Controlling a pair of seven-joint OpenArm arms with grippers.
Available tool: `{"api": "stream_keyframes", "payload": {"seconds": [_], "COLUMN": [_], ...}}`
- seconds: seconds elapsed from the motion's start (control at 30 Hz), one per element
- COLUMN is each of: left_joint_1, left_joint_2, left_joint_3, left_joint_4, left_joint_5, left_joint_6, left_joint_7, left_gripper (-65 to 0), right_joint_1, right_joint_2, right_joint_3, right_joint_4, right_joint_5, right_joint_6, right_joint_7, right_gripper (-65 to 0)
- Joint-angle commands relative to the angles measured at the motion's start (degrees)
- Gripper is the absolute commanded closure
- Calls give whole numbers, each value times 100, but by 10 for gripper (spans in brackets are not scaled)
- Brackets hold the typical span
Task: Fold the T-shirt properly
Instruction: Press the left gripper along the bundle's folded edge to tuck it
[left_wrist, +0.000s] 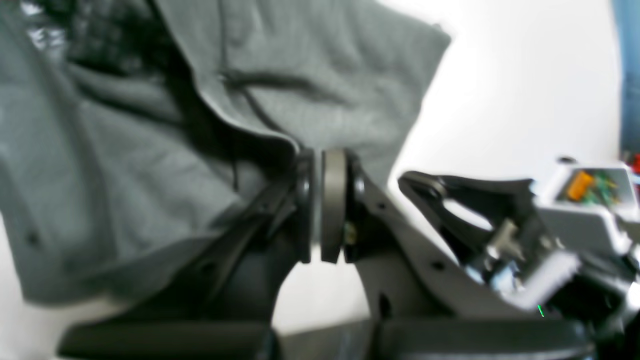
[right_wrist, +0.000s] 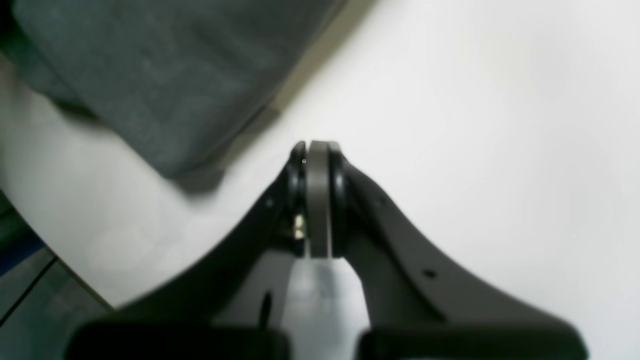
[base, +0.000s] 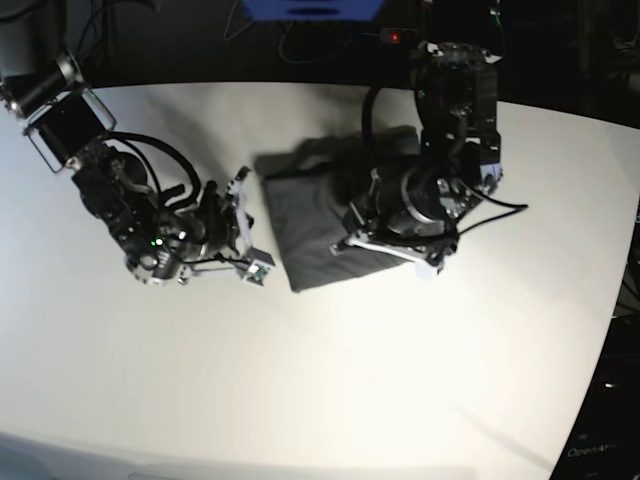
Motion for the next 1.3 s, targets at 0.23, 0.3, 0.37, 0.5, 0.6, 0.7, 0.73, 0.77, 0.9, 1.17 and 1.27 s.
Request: {"api": "stream_keyframes", "payload": {"seconds": [0.23,0.3,0.37,0.5,0.6,0.7,0.73,0.77,0.9,1.17,1.27], "left_joint_1": [699,840,981,1385,1490,1499,1499,1499,1482,1077,910], "left_joint_2": [-107,-230,-336,-520,-661,-758,-767,-767,-767,-512,-318], "left_joint_3": [-1096,-1167,-1184,-1615,-1896,-2002,-2002,-1967,-1914,-1852,-1861], "left_joint_4": [822,884,919,1051,1051,1051,1051,1051,1051,1024,1007], "left_joint_5": [-93,-181,-313,-410,-533,-1122,-1368,-1658,-2519,-3029,-2757], "left_joint_6": [-48,-56,-39,-65,-74,-74,-65,-30,-30,-30,-30], "left_joint_7": [427,435,409,391,391,427,444,453,558,761,761], "left_gripper": [-29,-29,-29,-29,-29,-29,-29,-29,-28,-28,-28], "right_joint_1": [169,160,151,142,142,142,142,142,142,142,142], "right_joint_2": [40,40,40,49,58,58,58,58,58,58,58], "right_joint_3": [58,58,67,67,67,67,67,67,67,49,40], "right_joint_4": [89,98,98,106,106,106,106,106,106,106,106], "right_joint_5": [33,33,33,33,33,33,33,33,33,33,33], "right_joint_6": [-3,-3,-3,-3,-3,-3,-3,-3,-3,-3,-3], "right_joint_7": [73,73,73,55,55,46,46,38,20,29,29], "right_gripper": [-1,-1,-1,-1,-1,-1,-1,-1,-1,-1,-1]}}
